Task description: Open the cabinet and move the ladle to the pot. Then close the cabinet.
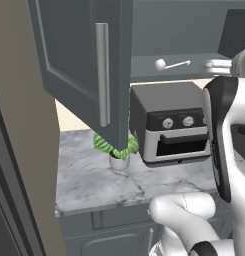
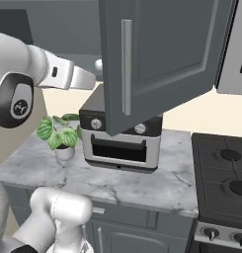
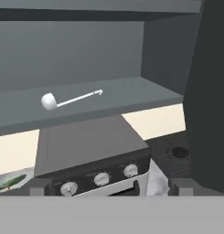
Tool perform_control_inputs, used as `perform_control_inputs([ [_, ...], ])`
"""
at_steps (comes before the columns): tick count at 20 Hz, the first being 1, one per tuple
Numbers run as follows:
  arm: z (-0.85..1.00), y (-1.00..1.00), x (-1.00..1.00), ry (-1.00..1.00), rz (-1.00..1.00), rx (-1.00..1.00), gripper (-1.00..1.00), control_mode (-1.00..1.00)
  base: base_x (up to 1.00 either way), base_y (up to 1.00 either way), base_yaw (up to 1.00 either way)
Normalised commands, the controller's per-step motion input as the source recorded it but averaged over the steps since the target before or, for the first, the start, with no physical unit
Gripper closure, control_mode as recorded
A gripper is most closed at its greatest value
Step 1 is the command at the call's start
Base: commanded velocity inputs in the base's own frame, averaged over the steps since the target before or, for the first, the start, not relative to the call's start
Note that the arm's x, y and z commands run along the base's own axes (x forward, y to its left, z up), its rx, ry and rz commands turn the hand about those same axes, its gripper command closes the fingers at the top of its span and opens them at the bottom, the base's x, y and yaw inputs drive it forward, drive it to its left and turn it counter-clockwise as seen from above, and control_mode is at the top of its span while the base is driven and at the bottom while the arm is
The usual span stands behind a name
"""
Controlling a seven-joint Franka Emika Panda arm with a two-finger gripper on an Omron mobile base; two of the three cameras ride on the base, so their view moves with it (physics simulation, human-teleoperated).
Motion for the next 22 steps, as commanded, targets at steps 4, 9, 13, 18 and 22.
perform_control_inputs([
  [4,0.0,0.0,0.68,0.01,-0.09,0.0,-1.0,-1.0,0.0,0.0,0.0],
  [9,0.0,-0.06,0.53,0.0,-0.15,-0.01,-1.0,-1.0,0.0,0.0,0.0],
  [13,0.0,-0.23,0.33,0.0,-0.2,-0.04,-1.0,-1.0,0.0,0.0,0.0],
  [18,0.0,-0.37,0.26,0.0,-0.22,-0.03,-1.0,-1.0,0.0,0.0,0.0],
  [22,0.0,-0.44,0.11,0.0,-0.21,-0.02,-1.0,-1.0,0.0,0.0,0.0],
])
